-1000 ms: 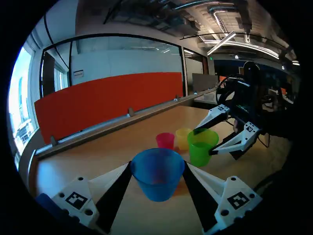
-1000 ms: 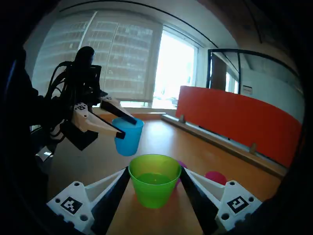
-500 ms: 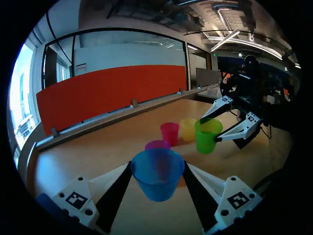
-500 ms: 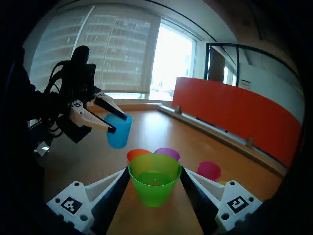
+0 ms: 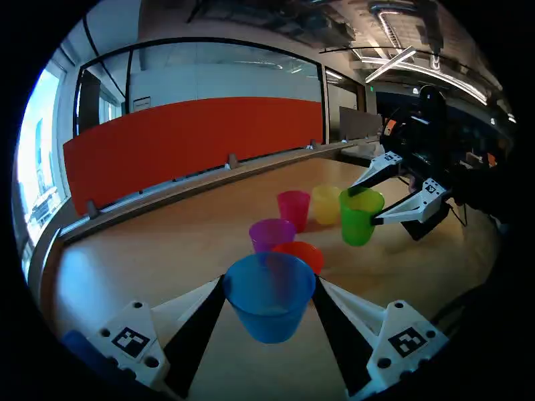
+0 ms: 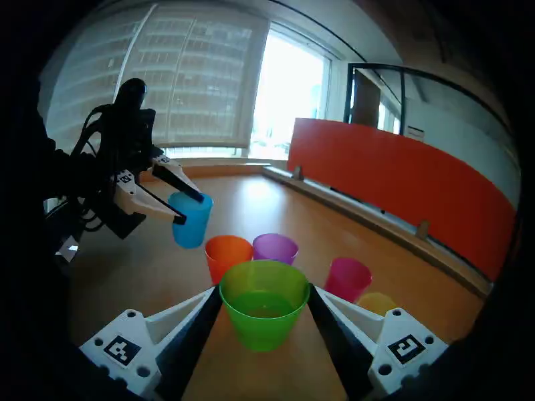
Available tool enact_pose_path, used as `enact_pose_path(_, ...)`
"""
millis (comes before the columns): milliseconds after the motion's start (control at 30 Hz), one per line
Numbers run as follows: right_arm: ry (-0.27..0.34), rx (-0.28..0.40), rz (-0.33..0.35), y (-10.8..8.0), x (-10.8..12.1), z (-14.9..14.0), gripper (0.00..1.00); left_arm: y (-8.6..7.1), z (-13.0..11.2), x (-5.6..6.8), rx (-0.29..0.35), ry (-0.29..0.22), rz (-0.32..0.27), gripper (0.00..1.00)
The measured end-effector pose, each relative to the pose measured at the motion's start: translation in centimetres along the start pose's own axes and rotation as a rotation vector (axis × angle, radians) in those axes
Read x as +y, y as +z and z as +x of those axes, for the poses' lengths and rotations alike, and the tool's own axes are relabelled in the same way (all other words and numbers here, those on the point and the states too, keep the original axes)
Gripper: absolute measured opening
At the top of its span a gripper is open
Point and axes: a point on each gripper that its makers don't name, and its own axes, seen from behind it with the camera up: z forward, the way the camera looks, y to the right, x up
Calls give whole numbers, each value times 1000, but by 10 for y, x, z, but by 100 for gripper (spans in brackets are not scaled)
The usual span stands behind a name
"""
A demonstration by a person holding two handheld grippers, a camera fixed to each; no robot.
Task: Pour water
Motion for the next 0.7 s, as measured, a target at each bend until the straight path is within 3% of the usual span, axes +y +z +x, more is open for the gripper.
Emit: enact_pose_path(700,20,-56,-27,-2,13,-28,94,11,-36,5,-76,-10,-10,88)
